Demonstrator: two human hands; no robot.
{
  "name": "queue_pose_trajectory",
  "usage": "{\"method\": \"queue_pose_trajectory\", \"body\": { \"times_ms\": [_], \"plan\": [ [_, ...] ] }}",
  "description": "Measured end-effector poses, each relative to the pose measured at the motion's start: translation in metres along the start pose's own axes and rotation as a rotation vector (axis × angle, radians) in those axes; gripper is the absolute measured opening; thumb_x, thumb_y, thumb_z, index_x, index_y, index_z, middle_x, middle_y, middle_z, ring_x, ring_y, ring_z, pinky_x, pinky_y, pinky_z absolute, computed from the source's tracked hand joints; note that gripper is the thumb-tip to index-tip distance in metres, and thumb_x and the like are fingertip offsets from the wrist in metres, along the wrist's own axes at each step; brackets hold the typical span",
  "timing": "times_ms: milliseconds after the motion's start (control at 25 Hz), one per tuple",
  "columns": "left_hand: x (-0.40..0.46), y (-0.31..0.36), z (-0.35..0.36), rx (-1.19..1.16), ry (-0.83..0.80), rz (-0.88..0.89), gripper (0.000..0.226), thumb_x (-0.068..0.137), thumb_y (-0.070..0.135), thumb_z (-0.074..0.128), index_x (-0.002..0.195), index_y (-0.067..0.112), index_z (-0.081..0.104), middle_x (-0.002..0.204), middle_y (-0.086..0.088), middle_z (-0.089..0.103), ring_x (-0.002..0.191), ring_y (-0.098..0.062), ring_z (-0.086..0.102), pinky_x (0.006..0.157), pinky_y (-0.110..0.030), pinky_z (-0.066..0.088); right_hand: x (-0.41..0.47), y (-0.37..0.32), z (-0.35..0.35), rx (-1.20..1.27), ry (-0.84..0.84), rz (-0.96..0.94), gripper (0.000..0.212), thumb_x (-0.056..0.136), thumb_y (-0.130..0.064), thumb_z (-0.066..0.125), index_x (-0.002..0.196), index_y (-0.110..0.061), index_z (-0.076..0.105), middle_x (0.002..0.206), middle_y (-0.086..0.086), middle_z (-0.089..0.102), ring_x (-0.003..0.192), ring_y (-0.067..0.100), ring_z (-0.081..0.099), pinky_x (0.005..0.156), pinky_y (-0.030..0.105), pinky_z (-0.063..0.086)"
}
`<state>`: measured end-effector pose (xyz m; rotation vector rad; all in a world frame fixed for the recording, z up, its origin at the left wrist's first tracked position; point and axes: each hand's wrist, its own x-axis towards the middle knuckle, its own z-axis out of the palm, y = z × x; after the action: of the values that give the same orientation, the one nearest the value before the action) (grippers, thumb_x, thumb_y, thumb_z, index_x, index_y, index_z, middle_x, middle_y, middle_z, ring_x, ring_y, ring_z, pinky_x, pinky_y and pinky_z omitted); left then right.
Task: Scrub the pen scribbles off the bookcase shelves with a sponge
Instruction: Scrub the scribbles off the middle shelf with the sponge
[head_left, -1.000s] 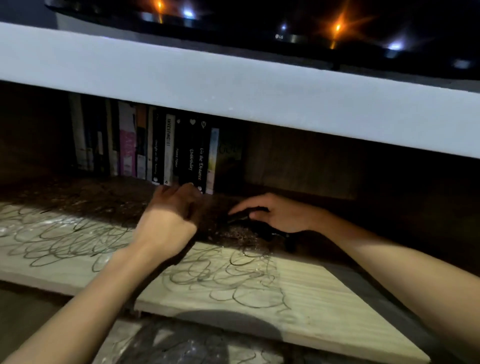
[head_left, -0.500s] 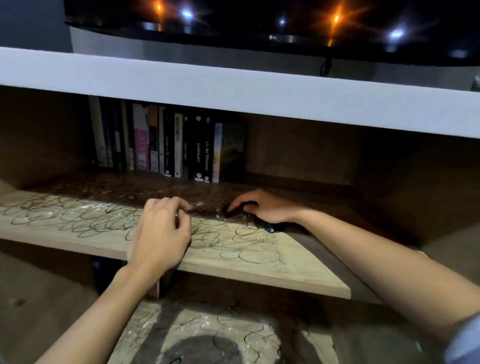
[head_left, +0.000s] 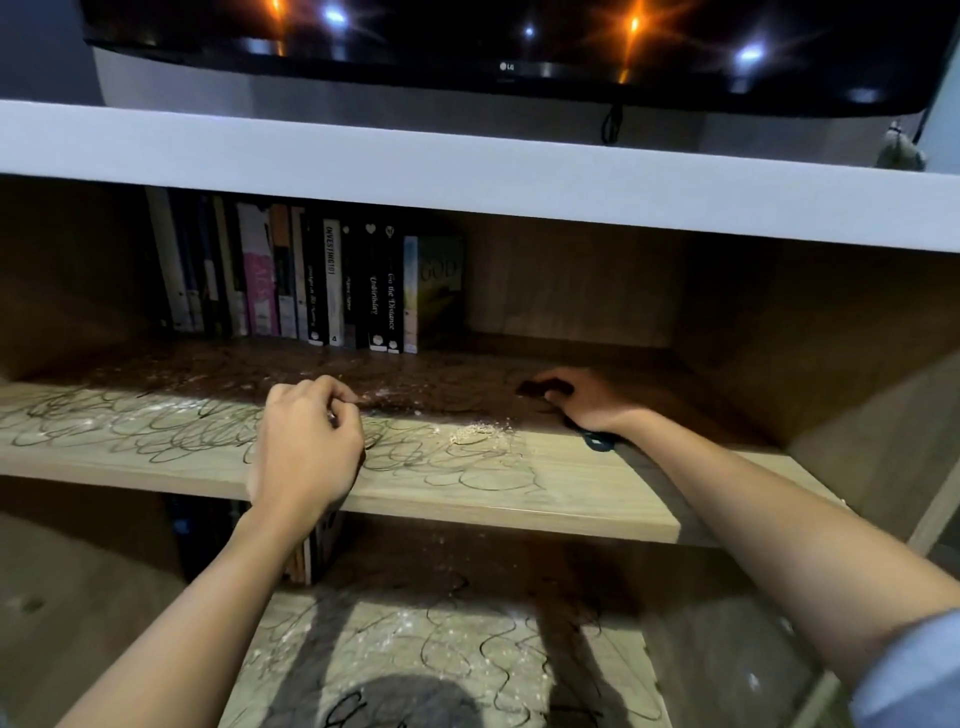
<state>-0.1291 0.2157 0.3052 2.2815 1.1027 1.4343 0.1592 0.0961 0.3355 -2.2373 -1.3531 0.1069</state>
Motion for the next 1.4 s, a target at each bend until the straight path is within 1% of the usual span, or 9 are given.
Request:
{"method": "queue_pose_trajectory", "body": {
  "times_ms": [160,320,480,640,840,1040,1160,1240,1400],
  "plan": [
    [-0.002,-0.001,0.000,0.000,-0.010,-0.023,0.019,0.091,0.014,0.045,0.086,0.015,0.063,0.086,-0.002,0.062,0.102,-0.022,0.045,0.076,-0.034,0.038,0.018,-0.033,0.021,0.079,-0.120,0.071,0.038,0.097,-0.011,0.036,0.124,-0.031,0.054,0.107,0.017,0.068,0.067,0.024,0.056,0.052,0.030,0.040],
    [-0.001,-0.007,0.001,0.031,-0.058,0.007,0.020,0.092,0.016,0.044,0.085,0.015,0.063,0.084,-0.003,0.062,0.100,-0.023,0.046,0.074,-0.035,0.041,-0.016,-0.072,0.021,0.097,-0.307,-0.143,0.049,0.092,0.003,0.035,0.129,-0.022,0.054,0.105,-0.008,0.057,0.067,0.000,0.047,0.052,0.007,0.036],
    [0.002,-0.012,0.007,0.045,-0.076,-0.004,0.022,0.090,0.021,0.043,0.080,0.020,0.062,0.079,-0.001,0.061,0.094,-0.026,0.052,0.066,-0.036,0.045,-0.059,-0.070,-0.001,0.316,-0.414,-0.219,0.044,0.090,0.003,0.042,0.114,-0.024,0.067,0.104,-0.010,0.067,0.072,0.003,0.058,0.062,0.013,0.044],
    [0.003,-0.011,0.007,0.015,-0.090,-0.029,0.022,0.089,0.022,0.042,0.077,0.021,0.061,0.075,0.000,0.060,0.084,-0.030,0.055,0.066,-0.040,0.050,-0.057,-0.061,-0.018,0.381,-0.260,-0.189,0.049,0.086,0.010,0.044,0.115,-0.022,0.067,0.124,-0.010,0.062,0.093,0.001,0.061,0.075,0.016,0.049],
    [0.002,-0.007,0.004,0.025,-0.107,-0.050,0.024,0.090,0.019,0.042,0.077,0.018,0.062,0.077,-0.004,0.062,0.089,-0.027,0.053,0.069,-0.039,0.048,-0.047,-0.071,0.011,0.146,-0.227,-0.154,0.055,0.084,0.006,0.033,0.114,-0.024,0.067,0.118,0.004,0.064,0.057,0.015,0.052,0.044,0.022,0.039],
    [0.002,-0.009,0.004,0.022,-0.140,-0.030,0.024,0.090,0.019,0.041,0.078,0.018,0.062,0.076,-0.005,0.062,0.088,-0.029,0.055,0.069,-0.040,0.049,-0.076,-0.073,0.003,0.340,-0.393,-0.249,0.048,0.083,0.012,0.039,0.106,-0.015,0.072,0.123,0.005,0.065,0.058,0.018,0.054,0.049,0.027,0.043],
    [0.004,-0.010,0.005,0.021,-0.129,-0.019,0.024,0.090,0.020,0.041,0.078,0.018,0.062,0.078,-0.005,0.062,0.089,-0.027,0.054,0.069,-0.039,0.048,-0.093,-0.053,-0.008,0.385,-0.435,-0.271,0.051,0.078,0.006,0.044,0.103,-0.027,0.074,0.120,0.012,0.066,0.089,0.042,0.064,0.068,0.053,0.051],
    [0.003,-0.009,0.006,0.010,-0.108,-0.018,0.025,0.092,0.017,0.042,0.081,0.014,0.065,0.081,-0.007,0.063,0.086,-0.024,0.052,0.069,-0.036,0.045,-0.099,-0.044,-0.016,0.445,-0.353,-0.265,0.052,0.080,0.009,0.045,0.104,-0.026,0.075,0.117,-0.001,0.069,0.106,0.029,0.065,0.085,0.046,0.053],
    [0.006,-0.011,0.007,0.029,-0.119,-0.027,0.024,0.091,0.018,0.041,0.082,0.016,0.064,0.083,-0.009,0.064,0.090,-0.026,0.053,0.071,-0.034,0.043,-0.092,-0.063,-0.010,0.427,-0.241,-0.287,0.055,0.084,0.013,0.042,0.110,-0.024,0.072,0.115,-0.008,0.068,0.087,0.012,0.067,0.076,0.035,0.056]
  ]
}}
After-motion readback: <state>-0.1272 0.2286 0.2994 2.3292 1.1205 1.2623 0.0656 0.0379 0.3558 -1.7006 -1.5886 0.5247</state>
